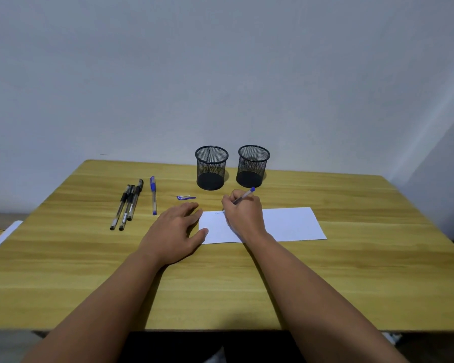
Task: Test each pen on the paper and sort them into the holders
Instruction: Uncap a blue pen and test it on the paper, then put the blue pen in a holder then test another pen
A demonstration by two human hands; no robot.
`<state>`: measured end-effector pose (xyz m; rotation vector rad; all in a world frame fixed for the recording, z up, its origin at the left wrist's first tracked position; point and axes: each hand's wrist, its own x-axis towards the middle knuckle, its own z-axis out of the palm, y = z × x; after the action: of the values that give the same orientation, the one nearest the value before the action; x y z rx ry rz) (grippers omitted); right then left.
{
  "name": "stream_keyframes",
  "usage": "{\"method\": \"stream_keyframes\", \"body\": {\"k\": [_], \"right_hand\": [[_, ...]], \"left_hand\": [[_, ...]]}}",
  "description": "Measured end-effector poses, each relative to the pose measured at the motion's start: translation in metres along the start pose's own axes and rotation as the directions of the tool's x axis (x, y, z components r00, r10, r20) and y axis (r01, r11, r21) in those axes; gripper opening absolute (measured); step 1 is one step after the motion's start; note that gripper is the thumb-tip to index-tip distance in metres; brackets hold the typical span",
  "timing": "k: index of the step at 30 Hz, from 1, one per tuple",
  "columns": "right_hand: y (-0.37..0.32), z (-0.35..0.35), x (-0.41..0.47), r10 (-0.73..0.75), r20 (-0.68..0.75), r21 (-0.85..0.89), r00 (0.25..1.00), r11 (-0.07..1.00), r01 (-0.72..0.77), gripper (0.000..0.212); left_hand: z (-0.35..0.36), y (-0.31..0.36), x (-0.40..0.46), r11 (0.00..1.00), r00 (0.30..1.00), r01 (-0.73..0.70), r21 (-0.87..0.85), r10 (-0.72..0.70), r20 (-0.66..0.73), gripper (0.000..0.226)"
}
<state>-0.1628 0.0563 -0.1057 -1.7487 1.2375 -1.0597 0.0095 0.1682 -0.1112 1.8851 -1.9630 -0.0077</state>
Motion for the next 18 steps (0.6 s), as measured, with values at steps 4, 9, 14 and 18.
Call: {"method": "stream_keyframes", "body": {"k": [4, 9, 14, 18], "right_hand": [[-0.004, -0.005, -0.001, 0.129, -0.038, 0.130, 0.991, 0.984, -0.123, 0.037], [-0.022, -0.031, 0.006, 0.313, -0.002, 0.456, 0.950, 0.845, -0.278, 0.038], [-0.043, -0.065, 0.013, 0.291, -0.066, 0.578, 0.954, 0.791, -0.201, 0.035], [-0.055, -0.081, 0.018, 0.317, 0.073, 0.637, 0.946, 0.714, -0.289, 0.048]], "left_hand": [[-0.001, -0.001, 0.001, 1.000, 1.000, 0.012, -0.003, -0.012, 0.010, 0.071], [-0.003, 0.001, -0.001, 1.000, 0.999, 0.027, -0.003, -0.027, 0.024, 0.073], [-0.008, 0.003, 0.001, 0.997, 0.999, 0.038, -0.069, -0.039, -0.003, 0.060], [-0.018, 0.003, 0.016, 0.980, 0.985, 0.120, -0.158, -0.137, -0.104, 0.043]]}}
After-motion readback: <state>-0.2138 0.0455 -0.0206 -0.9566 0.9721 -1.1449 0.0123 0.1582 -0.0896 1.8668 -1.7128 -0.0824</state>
